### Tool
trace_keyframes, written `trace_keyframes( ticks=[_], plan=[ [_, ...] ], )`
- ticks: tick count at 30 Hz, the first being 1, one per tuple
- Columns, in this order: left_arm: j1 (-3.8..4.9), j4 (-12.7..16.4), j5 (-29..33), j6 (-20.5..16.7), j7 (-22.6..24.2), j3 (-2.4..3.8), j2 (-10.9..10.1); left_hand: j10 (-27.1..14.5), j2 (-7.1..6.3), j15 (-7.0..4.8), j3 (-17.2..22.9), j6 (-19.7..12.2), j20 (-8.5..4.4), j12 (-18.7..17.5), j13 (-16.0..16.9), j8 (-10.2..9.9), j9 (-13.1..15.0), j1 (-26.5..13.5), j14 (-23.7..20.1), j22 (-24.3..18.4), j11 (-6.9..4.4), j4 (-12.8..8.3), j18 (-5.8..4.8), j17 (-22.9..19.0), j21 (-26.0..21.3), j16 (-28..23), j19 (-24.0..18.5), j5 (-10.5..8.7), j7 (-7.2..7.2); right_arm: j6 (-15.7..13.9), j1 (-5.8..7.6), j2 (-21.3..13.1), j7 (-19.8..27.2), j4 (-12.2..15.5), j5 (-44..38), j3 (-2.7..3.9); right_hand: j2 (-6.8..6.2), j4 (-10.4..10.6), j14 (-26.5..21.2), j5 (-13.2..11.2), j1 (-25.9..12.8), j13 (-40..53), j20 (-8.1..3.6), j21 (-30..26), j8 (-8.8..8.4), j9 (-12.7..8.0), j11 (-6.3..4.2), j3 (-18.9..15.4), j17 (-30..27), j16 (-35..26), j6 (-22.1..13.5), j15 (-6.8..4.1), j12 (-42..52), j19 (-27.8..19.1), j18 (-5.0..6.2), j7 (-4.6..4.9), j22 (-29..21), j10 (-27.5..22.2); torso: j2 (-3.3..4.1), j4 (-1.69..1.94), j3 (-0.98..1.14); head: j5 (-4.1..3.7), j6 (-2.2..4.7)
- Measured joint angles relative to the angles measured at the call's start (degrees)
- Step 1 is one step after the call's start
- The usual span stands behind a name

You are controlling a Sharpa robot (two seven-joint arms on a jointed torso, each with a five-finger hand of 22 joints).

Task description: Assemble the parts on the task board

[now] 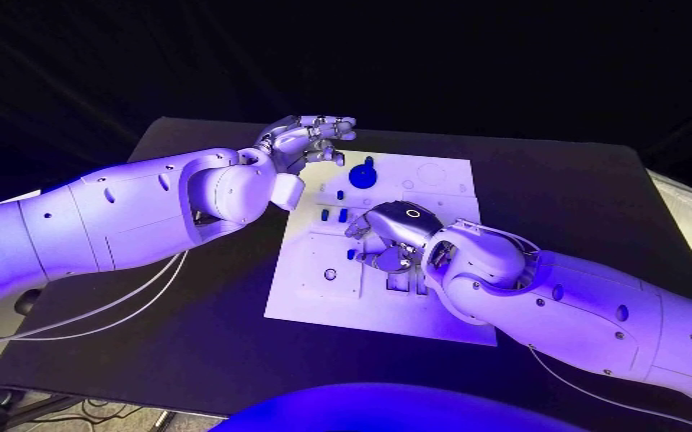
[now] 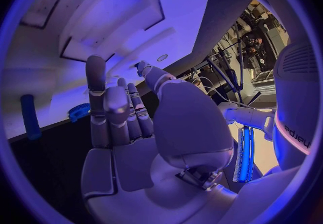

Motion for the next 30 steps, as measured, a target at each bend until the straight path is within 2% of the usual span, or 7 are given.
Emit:
trace_keyframes(
  ticks=[3, 7, 12, 16, 19, 25, 30],
  plan=[
    [0.0, -0.01, -0.24, 0.02, -0.04, 0.0, -0.08, -0.36, 0.0, 0.0, 0.0, 0.0, 0.0, 0.0, 0.0, 0.0, 0.0, 0.0, 0.0, 0.0, -0.04, 0.0, 0.0, 0.0, 0.0, 0.0, 0.0, 0.0, 0.0, -1.73, -0.01, -1.73, -0.1, 1.86, 0.01, 0.24, 0.34, 0.0, 0.18, 0.36, 0.34, 0.07, -0.52, -0.04, 0.22, 0.16, -0.3, 0.0, 0.03, 0.26, 1.28, -0.18, 1.53, 0.52, 0.0, -0.14, -0.21, 1.28, -0.03, -0.01, 0.0, -0.09, 0.21],
    [0.0, 0.01, -0.43, 0.04, -0.09, 0.0, -0.28, -0.41, 0.0, 0.0, 0.0, 0.0, 0.0, 0.0, 0.0, 0.0, 0.0, 0.0, 0.0, 0.0, 0.01, 0.0, 0.0, 0.0, 0.0, 0.0, 0.0, 0.0, 0.0, -3.27, 0.58, -5.56, -0.19, 5.18, 0.51, 1.09, 0.34, 0.0, 0.77, 0.57, 0.34, 0.07, -0.63, -0.04, 0.44, 0.31, -0.81, 0.0, 0.54, 0.91, 2.61, -0.77, 3.01, 1.48, -0.01, -0.67, 0.26, 2.39, -0.04, -0.07, 0.0, -0.24, 0.44],
    [0.0, 0.07, -0.66, 0.04, -0.14, 0.0, -0.59, -0.42, 0.0, 0.0, 0.0, 0.0, 0.0, 0.0, 0.0, 0.0, 0.0, 0.0, 0.0, 0.01, 0.01, 0.0, 0.0, 0.0, 0.0, 0.0, 0.0, 0.0, 0.0, -3.22, 3.71, -11.01, -0.97, 7.7, 1.95, 1.85, 0.32, 0.16, 1.03, 0.57, 0.33, -0.2, -0.71, 0.2, 0.44, 0.3, -1.11, -0.82, 0.68, 1.14, 2.88, -1.03, 3.39, 1.98, -0.01, -0.94, 0.74, 2.68, -0.04, -0.14, -0.04, -0.86, 0.74],
    [0.0, 0.13, -0.74, 0.04, -0.15, -0.01, -0.78, -0.41, 0.0, 0.0, 0.0, 0.0, 0.0, 0.0, -0.01, 0.0, 0.0, 0.0, 0.0, 0.01, 0.02, 0.0, 0.0, 0.01, 0.0, 0.0, 0.0, 0.0, 0.0, -2.05, 5.83, -13.97, -1.57, 7.51, 2.56, 2.09, -0.77, -0.42, 1.04, 0.87, 0.13, -0.69, -0.71, -0.46, -0.14, 0.04, -1.13, -2.16, -0.2, 1.02, 2.44, -1.04, 2.95, 1.98, 0.0, -1.37, -0.48, 0.62, -0.09, -0.28, -0.12, -1.31, 1.09],
    [0.0, 0.19, -0.78, 0.04, -0.15, -0.01, -0.79, -0.41, 0.0, 0.0, 0.0, 0.0, 0.0, 0.0, -0.01, 0.0, 0.0, 0.0, 0.0, 0.01, 0.02, 0.0, 0.0, 0.01, 0.0, 0.0, 0.0, 0.0, 0.0, -0.56, 6.51, -14.89, -1.76, 6.44, 2.55, 2.07, -1.41, -0.73, 0.65, 0.17, 0.72, -0.72, -1.42, -1.14, -0.29, -0.16, -1.41, -3.45, -0.98, 0.42, 1.72, -2.12, 2.57, 1.66, 0.0, -2.08, -1.17, -1.37, -0.14, -0.4, -0.14, -1.52, 1.21],
    [0.0, 0.19, -0.82, 0.04, -0.16, -0.01, -0.75, -0.41, 0.0, 0.0, 0.0, 0.0, 0.0, 0.0, -0.01, 0.0, 0.0, 0.0, 0.0, 0.01, 0.02, 0.0, 0.0, 0.01, 0.0, 0.0, 0.0, 0.0, 0.0, 2.31, 6.61, -14.6, -1.78, 4.71, 1.92, 1.79, -0.97, -0.85, 0.63, 0.07, 1.2, -0.6, -1.86, -1.37, -0.29, -0.16, -1.72, -4.57, -1.05, 0.35, 1.62, -2.47, 2.61, 1.86, 0.0, -2.18, -1.47, -2.26, -0.19, -0.46, -0.16, -1.78, 1.31],
    [-0.01, 0.12, -0.85, 0.05, -0.16, -0.01, -0.73, -0.41, 0.0, 0.0, 0.0, 0.0, 0.0, 0.0, -0.01, 0.0, 0.0, 0.0, 0.0, 0.01, 0.02, 0.0, 0.0, 0.01, 0.0, 0.0, 0.0, 0.0, 0.0, 4.02, 6.51, -13.54, -1.71, 3.7, 1.2, 1.7, -0.14, -1.02, 1.36, 0.55, 2.02, -0.36, -1.22, -1.37, -0.29, 0.03, -1.71, -4.82, -0.55, 0.9, 2.83, -1.74, 4.59, 2.49, 0.0, -1.91, -1.22, -0.12, -0.19, -0.43, -0.18, -1.72, 1.24]
  ],
)
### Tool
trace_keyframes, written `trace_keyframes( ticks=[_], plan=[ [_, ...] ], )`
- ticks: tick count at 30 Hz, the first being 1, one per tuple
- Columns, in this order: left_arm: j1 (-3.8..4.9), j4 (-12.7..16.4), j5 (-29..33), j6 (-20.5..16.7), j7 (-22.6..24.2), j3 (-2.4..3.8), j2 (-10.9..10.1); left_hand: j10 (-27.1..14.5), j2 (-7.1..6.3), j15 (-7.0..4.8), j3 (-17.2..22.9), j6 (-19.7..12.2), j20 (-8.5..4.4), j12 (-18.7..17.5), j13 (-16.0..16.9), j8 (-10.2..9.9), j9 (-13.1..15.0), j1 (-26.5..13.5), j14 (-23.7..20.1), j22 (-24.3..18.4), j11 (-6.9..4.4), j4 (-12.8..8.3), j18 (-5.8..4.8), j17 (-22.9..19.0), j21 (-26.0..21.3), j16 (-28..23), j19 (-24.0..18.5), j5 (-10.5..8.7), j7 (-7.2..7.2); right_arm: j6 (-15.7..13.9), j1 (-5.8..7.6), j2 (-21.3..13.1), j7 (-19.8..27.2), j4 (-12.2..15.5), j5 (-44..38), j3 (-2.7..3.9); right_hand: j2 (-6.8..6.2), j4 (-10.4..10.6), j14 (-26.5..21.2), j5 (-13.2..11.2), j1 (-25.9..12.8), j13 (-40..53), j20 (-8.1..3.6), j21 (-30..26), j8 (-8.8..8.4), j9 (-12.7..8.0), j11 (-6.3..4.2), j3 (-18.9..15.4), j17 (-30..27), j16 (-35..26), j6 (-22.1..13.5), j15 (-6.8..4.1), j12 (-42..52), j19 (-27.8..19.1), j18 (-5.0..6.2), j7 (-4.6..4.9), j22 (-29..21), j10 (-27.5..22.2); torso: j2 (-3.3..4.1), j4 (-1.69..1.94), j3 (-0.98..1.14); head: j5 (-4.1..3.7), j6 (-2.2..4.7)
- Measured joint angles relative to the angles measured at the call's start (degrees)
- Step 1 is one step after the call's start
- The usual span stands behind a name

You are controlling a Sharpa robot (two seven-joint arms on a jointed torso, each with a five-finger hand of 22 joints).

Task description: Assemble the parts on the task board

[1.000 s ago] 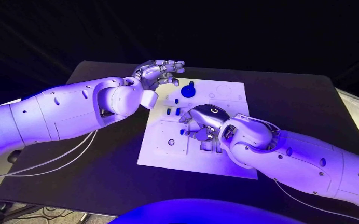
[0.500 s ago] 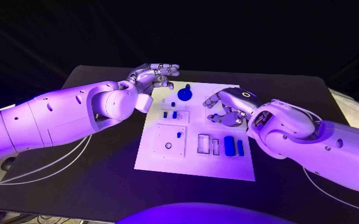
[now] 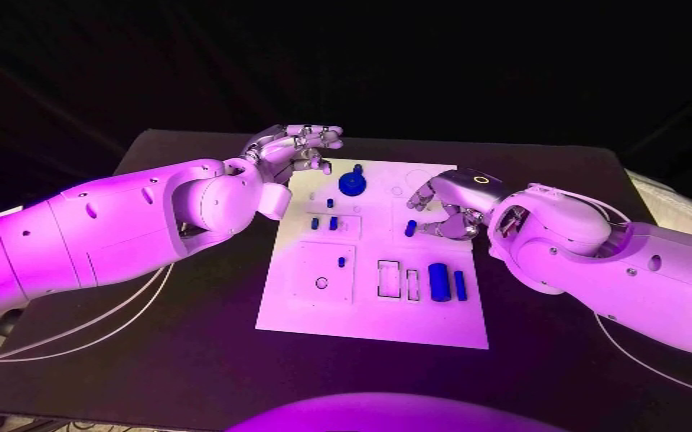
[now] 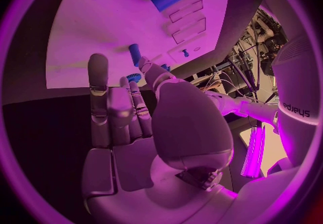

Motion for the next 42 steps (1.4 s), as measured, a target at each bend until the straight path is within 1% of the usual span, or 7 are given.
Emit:
trace_keyframes(
  ticks=[7, 10, 11, 15, 33, 37, 42],
  plan=[
    [-0.01, -0.06, -0.04, 0.06, 0.0, 0.0, 0.13, 0.0, 0.0, 0.0, -0.16, 0.0, 0.0, 0.24, 0.05, 0.0, 0.0, 0.0, 0.0, -0.1, 0.0, 0.16, 0.0, -0.1, 0.0, 0.0, 0.0, 0.0, 0.0, 2.21, -0.01, 0.73, -0.02, -0.76, -1.14, -0.04, 0.35, -0.14, 0.2, 0.0, 0.3, -0.05, -0.01, 0.77, 0.29, 0.13, 0.16, -0.17, 0.7, 0.9, 1.42, 0.2, 1.1, 1.03, 0.0, 0.01, 1.25, 1.82, 0.01, 0.04, -0.08, -0.08, -0.04],
    [-0.01, -0.09, -0.05, 0.07, 0.0, 0.0, 0.14, 0.0, 0.0, 0.0, -0.16, 0.0, 0.0, 0.24, 0.05, 0.0, 0.0, 0.0, 0.0, -0.09, 0.0, 0.16, 0.0, -0.1, 0.0, 0.0, 0.0, 0.0, 0.0, 2.87, -0.02, 1.17, -0.04, -1.04, -1.38, -0.07, 1.05, 0.0, 0.19, 0.0, 0.2, -0.18, 0.0, 1.73, 0.64, 0.24, -0.07, -0.31, 1.61, 1.68, 2.5, 0.2, 1.54, 1.84, 0.0, -0.15, 2.62, 2.96, 0.01, -0.03, -0.08, 0.04, -0.03],
    [-0.01, -0.1, -0.05, 0.07, 0.0, 0.0, 0.15, 0.0, 0.0, 0.0, -0.16, 0.0, 0.0, 0.24, 0.05, 0.0, 0.0, 0.0, 0.0, -0.09, 0.0, 0.16, 0.0, -0.1, 0.0, 0.0, 0.0, 0.0, 0.0, 3.02, -0.02, 1.34, -0.04, -1.1, -1.44, -0.09, 1.68, 0.1, 0.2, 0.0, 0.37, -0.22, -0.01, 2.18, 0.73, 0.3, -0.11, -0.21, 2.03, 2.03, 2.92, 0.2, 1.56, 2.09, 0.0, -0.21, 3.24, 3.43, 0.01, -0.05, -0.08, 0.07, -0.03],
    [-0.01, -0.1, -0.06, 0.1, 0.0, 0.0, 0.22, 0.0, 0.0, 0.0, -0.16, 0.0, 0.0, 0.24, 0.05, 0.0, 0.0, 0.0, 0.0, -0.09, 0.0, 0.16, 0.0, -0.1, 0.0, 0.0, 0.0, 0.0, 0.0, 3.47, -0.05, 2.07, -0.04, -1.36, -1.57, -0.19, 2.36, 0.47, 0.4, -0.67, 0.51, -0.3, -0.19, 3.3, 1.17, 0.44, -0.52, 0.83, 3.26, 3.01, 4.29, -0.01, 1.91, 2.82, 0.0, -0.32, 5.01, 5.19, 0.01, -0.07, -0.08, 0.1, -0.03],
    [-0.01, -0.1, -0.08, 0.16, 0.02, 0.0, 0.29, 0.01, 0.0, 0.0, -0.16, 0.0, 0.0, 0.24, 0.04, 0.0, 0.0, 0.0, 0.0, -0.09, 0.0, 0.16, 0.0, -0.09, 0.0, 0.0, 0.0, 0.0, 0.0, 5.08, -0.05, 3.9, -0.49, -3.26, -2.16, -0.38, 3.12, 0.8, 0.61, -2.22, 0.21, -0.29, -0.74, 5.59, 1.85, 0.73, -1.24, 3.07, 5.49, 5.02, 7.13, -0.21, 1.91, 4.01, -0.01, -1.18, 8.09, 8.53, -0.03, -0.03, -0.1, 0.07, -0.09],
    [-0.01, -0.11, -0.08, 0.16, 0.02, 0.0, 0.29, 0.01, 0.0, 0.0, -0.16, 0.0, 0.0, 0.24, 0.04, 0.0, 0.0, 0.0, 0.0, -0.09, 0.0, 0.16, 0.0, -0.09, 0.0, 0.0, 0.0, 0.0, 0.0, 5.54, 0.0, 4.13, -1.02, -3.5, -2.66, -0.43, 3.34, 0.78, 0.6, -3.01, 0.43, -0.29, -0.72, 6.43, 1.87, 0.75, -1.43, 3.51, 6.18, 5.33, 7.4, -0.63, 1.9, 4.4, 0.0, -1.46, 9.51, 9.16, -0.03, -0.03, -0.1, 0.1, -0.26],
    [-0.01, -0.11, -0.09, 0.17, 0.02, 0.0, 0.29, 0.01, 0.0, 0.0, -0.16, 0.0, 0.0, 0.24, 0.04, 0.0, 0.0, 0.0, 0.0, -0.13, 0.0, 0.16, 0.0, -0.14, 0.0, 0.0, 0.0, 0.0, 0.0, 5.8, 0.01, 4.34, -1.58, -3.54, -3.16, -0.48, 3.48, 1.01, 0.6, -3.02, 0.28, -0.29, -0.92, 6.88, 1.87, 0.77, -1.45, 3.73, 6.12, 5.33, 7.83, -0.63, 1.9, 4.6, 0.0, -1.3, 10.29, 9.57, -0.03, -0.04, -0.11, 0.24, -0.32]
  ],
)
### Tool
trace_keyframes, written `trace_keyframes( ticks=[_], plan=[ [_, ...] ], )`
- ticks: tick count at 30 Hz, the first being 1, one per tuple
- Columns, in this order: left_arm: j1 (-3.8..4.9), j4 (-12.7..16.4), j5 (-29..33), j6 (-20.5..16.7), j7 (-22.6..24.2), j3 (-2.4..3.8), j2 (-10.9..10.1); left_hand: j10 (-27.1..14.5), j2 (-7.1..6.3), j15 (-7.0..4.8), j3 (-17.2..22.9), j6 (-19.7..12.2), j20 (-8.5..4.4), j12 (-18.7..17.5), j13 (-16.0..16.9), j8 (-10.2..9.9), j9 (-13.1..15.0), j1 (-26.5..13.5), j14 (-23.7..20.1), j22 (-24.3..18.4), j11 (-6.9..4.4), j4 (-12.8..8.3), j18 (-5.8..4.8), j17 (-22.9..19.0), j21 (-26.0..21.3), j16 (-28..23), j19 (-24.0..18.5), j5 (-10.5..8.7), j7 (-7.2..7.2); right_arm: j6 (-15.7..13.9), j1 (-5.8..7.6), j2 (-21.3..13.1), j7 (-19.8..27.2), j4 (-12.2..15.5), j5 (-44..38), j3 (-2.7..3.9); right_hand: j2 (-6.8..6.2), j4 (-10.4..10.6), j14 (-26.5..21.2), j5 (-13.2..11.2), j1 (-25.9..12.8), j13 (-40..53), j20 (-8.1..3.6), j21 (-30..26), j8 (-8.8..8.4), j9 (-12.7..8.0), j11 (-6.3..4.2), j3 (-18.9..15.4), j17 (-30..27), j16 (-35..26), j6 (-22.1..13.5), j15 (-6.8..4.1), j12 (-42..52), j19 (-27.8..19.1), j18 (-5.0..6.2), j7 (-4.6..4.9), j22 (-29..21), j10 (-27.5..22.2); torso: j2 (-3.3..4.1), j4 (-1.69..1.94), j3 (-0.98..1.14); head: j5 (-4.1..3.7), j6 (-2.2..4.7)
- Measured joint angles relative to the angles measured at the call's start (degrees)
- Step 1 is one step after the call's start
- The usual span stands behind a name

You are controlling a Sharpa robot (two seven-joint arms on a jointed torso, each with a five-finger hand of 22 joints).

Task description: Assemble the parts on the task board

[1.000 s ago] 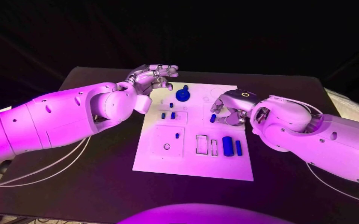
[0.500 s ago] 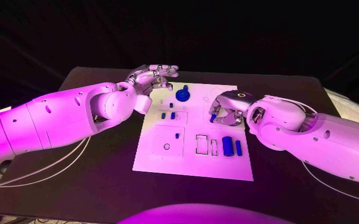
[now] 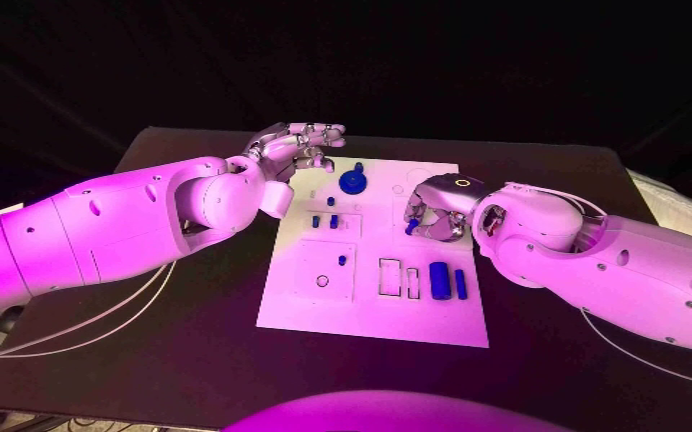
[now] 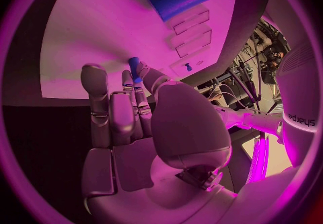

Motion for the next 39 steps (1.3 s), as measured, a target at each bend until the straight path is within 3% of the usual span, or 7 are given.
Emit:
trace_keyframes(
  ticks=[4, 8, 13, 18, 22, 31, 39],
  plan=[
    [0.0, 0.0, -0.01, 0.01, -0.01, 0.0, 0.04, 0.0, 0.0, 0.0, 0.0, 0.0, 0.0, 0.0, 0.0, 0.0, 0.0, 0.0, 0.0, 0.0, 0.0, 0.0, 0.0, 0.0, 0.0, 0.0, 0.0, 0.0, 0.0, -0.11, 0.01, 0.08, -0.32, 0.04, -0.25, -0.02, 0.24, 0.07, 0.0, -0.03, -0.24, 0.03, -0.32, 1.34, 0.56, 0.07, -0.41, 0.4, -0.25, 0.0, 0.94, -0.41, -0.01, 0.75, 0.01, -0.48, 1.65, 1.45, 0.0, -0.02, 0.03, 0.07, 0.01],
    [0.0, 0.0, -0.01, 0.02, -0.02, 0.0, 0.07, 0.0, 0.0, 0.0, 0.0, 0.0, 0.0, 0.0, 0.0, 0.0, 0.0, 0.0, 0.0, 0.0, 0.0, 0.0, 0.0, 0.0, 0.0, 0.0, 0.0, 0.0, 0.0, -1.86, -0.05, 0.0, -0.63, 0.14, -0.35, -0.14, 0.71, -0.41, -0.09, -0.7, 0.24, 0.08, -0.73, 2.67, 0.96, 0.26, -0.82, 1.69, -0.21, 0.13, 1.39, -0.72, -0.12, 1.15, -0.9, -0.56, 3.87, 2.46, 0.01, -0.02, 0.04, 0.07, 0.01],
    [0.0, -0.04, -0.02, 0.04, -0.03, 0.0, 0.09, 0.0, 0.0, 0.0, 0.0, 0.0, 0.0, 0.0, -0.01, 0.0, 0.0, 0.0, 0.0, 0.0, 0.0, 0.0, 0.0, 0.0, 0.0, 0.0, 0.0, 0.0, 0.0, -7.35, -0.14, -0.67, -0.65, 0.91, 0.06, -0.18, 1.04, -1.41, 0.01, -1.12, 0.65, 0.09, -0.92, 3.11, 1.01, 0.65, -0.72, 3.48, -0.13, 0.33, 1.69, -0.82, -0.49, 1.34, -0.9, -0.25, 4.64, 2.97, 0.02, 0.01, 0.07, 0.03, -0.05],
    [0.0, -0.08, -0.02, 0.07, -0.04, 0.0, 0.15, 0.0, 0.0, 0.0, 0.0, 0.0, 0.0, 0.0, 0.04, 0.0, 0.0, 0.0, 0.0, 0.01, 0.0, 0.0, 0.0, 0.01, -0.21, 0.0, 0.0, 0.0, 0.0, -13.41, -0.04, -2.34, -0.26, 3.38, 1.43, 0.33, 0.84, -1.58, 0.01, -1.22, 1.01, 0.11, -0.92, 3.36, 1.02, 0.69, -0.52, 3.66, -0.13, 0.33, 1.69, -0.82, -0.62, 1.34, -0.91, -0.25, 4.79, 3.17, 0.02, 0.04, 0.04, 0.22, -0.23],
    [0.0, -0.12, -0.02, 0.1, -0.04, 0.0, 0.17, 0.0, 0.0, 0.0, 0.0, 0.0, 0.0, 0.0, 0.04, 0.0, 0.0, 0.0, 0.0, 0.01, -0.01, 0.0, 0.0, 0.01, -0.22, 0.0, 0.0, 0.0, 0.0, -15.74, 0.15, -3.64, 0.02, 5.61, 3.03, 0.69, 0.84, -1.36, 0.01, -1.34, 1.01, 0.17, -0.92, 3.36, 1.02, 0.71, -0.53, 3.9, -0.13, 0.33, 1.69, -0.81, -0.72, 1.33, -0.91, -0.24, 4.89, 3.17, 0.01, 0.04, 0.01, 0.51, -0.26],
    [0.0, -0.14, -0.02, 0.14, -0.04, 0.0, 0.21, 0.01, 0.0, 0.0, 0.0, 0.0, 0.0, 0.0, 0.03, 0.0, 0.0, 0.0, 0.0, -0.05, -0.01, 0.0, 0.0, -0.06, -0.21, 0.0, 0.0, 0.0, 0.0, -15.44, 0.16, -1.85, 1.95, 8.76, 7.97, 0.71, 0.84, -1.36, 0.01, -1.09, 1.01, 0.18, -0.92, 3.34, 0.95, 0.82, -0.54, 3.91, -0.12, 0.33, 1.66, -0.81, -0.83, 1.33, -0.91, -0.23, 4.88, 3.19, -0.02, -0.11, 0.03, 1.09, -0.25],
    [0.0, -0.18, -0.02, 0.21, -0.03, 0.0, 0.45, 0.01, 0.0, 0.0, 0.0, 0.0, 0.0, 0.0, 0.03, 0.0, 0.0, 0.0, 0.0, -0.04, -0.01, 0.0, 0.0, -0.05, -0.21, 0.0, 0.0, 0.0, 0.0, -12.97, -1.65, 3.89, 3.76, 8.29, 9.48, 0.03, 0.84, -1.18, 0.01, -1.08, 1.01, 0.16, -0.93, 3.56, 0.89, 0.82, -0.61, 4.06, -0.12, 0.33, 1.58, -0.81, -0.93, 1.33, -0.9, -0.16, 4.88, 3.27, -0.01, 0.01, -0.02, 1.38, -0.36]
  ],
)
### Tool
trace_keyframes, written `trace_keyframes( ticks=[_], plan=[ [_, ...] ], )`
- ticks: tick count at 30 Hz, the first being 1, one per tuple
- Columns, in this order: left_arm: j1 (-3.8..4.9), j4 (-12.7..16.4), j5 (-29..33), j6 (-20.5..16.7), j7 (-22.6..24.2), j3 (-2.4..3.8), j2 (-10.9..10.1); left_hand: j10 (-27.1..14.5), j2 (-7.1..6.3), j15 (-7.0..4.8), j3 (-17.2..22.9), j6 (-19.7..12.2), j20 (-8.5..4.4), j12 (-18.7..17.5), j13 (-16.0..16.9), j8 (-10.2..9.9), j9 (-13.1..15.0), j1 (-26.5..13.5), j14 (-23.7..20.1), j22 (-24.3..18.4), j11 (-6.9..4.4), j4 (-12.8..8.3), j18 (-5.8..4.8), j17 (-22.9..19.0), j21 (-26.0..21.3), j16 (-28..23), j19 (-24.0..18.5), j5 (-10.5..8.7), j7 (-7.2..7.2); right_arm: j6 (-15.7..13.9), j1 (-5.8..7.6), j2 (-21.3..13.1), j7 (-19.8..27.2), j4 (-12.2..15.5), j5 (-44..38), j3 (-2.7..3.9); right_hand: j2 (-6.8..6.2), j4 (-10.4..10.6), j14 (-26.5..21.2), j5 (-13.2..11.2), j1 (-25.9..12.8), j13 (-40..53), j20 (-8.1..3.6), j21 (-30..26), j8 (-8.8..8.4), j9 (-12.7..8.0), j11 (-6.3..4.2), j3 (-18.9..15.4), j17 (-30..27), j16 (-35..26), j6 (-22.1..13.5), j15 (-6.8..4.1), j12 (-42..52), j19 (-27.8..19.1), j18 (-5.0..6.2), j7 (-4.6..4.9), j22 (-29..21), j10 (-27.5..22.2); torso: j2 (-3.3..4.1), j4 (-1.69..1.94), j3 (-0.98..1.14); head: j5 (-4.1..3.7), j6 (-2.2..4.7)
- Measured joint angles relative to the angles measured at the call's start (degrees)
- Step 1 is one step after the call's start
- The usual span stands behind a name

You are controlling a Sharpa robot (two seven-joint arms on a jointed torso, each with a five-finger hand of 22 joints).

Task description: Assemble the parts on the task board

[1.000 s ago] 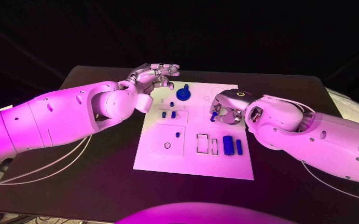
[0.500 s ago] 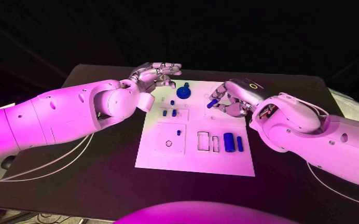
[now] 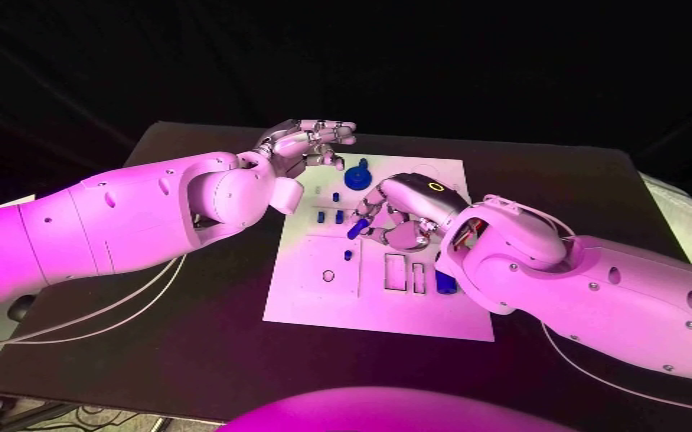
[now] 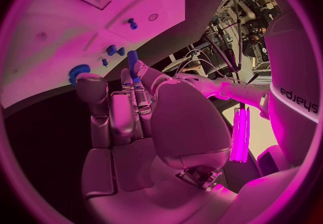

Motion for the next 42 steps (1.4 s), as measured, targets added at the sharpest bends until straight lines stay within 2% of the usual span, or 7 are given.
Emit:
trace_keyframes(
  ticks=[8, 15, 26, 42],
  plan=[
    [0.0, -0.21, 0.0, 0.05, 0.02, 0.0, 0.23, 0.0, 0.0, 0.0, -0.16, 0.0, 0.0, 0.27, 0.0, 0.0, 0.0, 0.0, 0.0, 0.0, 0.0, -0.16, 0.0, 0.0, 0.0, 0.0, 0.0, 0.0, 0.0, 2.7, -1.91, 4.43, 0.44, -2.58, -1.0, -0.6, 0.0, 0.01, 0.0, -0.01, 0.0, -0.01, 0.0, 0.0, 0.21, -0.1, -0.01, -0.01, 0.0, 0.0, -0.1, 0.0, -0.12, 0.0, 0.0, 0.08, -0.12, 0.01, 0.06, 0.03, -0.01, 0.64, -0.3],
    [0.0, -0.44, 0.0, 0.09, 0.03, 0.0, 0.49, 0.0, 0.0, 0.0, -0.16, 0.0, 0.0, 0.28, 0.03, 0.0, 0.0, 0.0, 0.0, 0.0, 0.0, -0.16, 0.0, 0.01, 0.0, 0.0, 0.0, 0.0, 0.0, 5.29, -2.91, 6.66, 0.32, -4.43, -2.56, -1.08, 0.0, 0.01, 0.0, -0.03, 0.0, -0.07, 0.0, -0.01, 0.21, -0.07, -0.01, -0.02, -0.01, 0.0, -0.25, 0.0, -0.2, 0.0, 0.0, 0.06, -0.13, 0.02, 0.08, -0.01, -0.02, 1.04, -0.6],
    [-0.01, -0.53, -0.01, 0.14, 0.03, 0.0, 0.59, 0.0, 0.0, 0.0, -0.16, 0.0, 0.0, 0.28, 0.04, 0.0, 0.0, 0.0, 0.0, 0.01, 0.0, -0.16, 0.0, 0.01, 0.0, 0.0, 0.0, 0.0, 0.0, 8.02, -3.78, 8.12, -0.27, -5.78, -4.61, -1.27, 0.13, 0.0, 0.0, -0.11, 0.13, -0.11, 0.0, -0.01, 0.17, -0.04, 0.0, -0.04, 0.14, 0.0, -0.31, 0.0, -0.34, -0.01, 0.0, 0.08, -0.24, 0.01, 0.04, -0.04, 0.04, 1.24, -0.91],
    [-0.01, -0.61, -0.01, 0.2, 0.03, 0.0, 0.65, 0.0, 0.0, 0.0, -0.16, 0.0, 0.0, 0.28, 0.03, 0.0, 0.0, 0.0, 0.0, 0.01, 0.0, -0.16, 0.0, 0.02, 0.0, 0.0, 0.0, 0.0, 0.0, 9.44, -3.96, 8.67, -1.0, -6.01, -6.08, -1.25, 0.12, 0.03, 0.0, 0.11, 0.13, -0.07, 0.0, -0.01, -0.08, -0.08, 0.01, -0.02, 0.18, 0.22, -0.51, 0.01, -0.56, -0.01, 0.0, 0.07, -0.24, -0.01, 0.03, -0.05, 0.08, 1.37, -1.24]
  ],
)
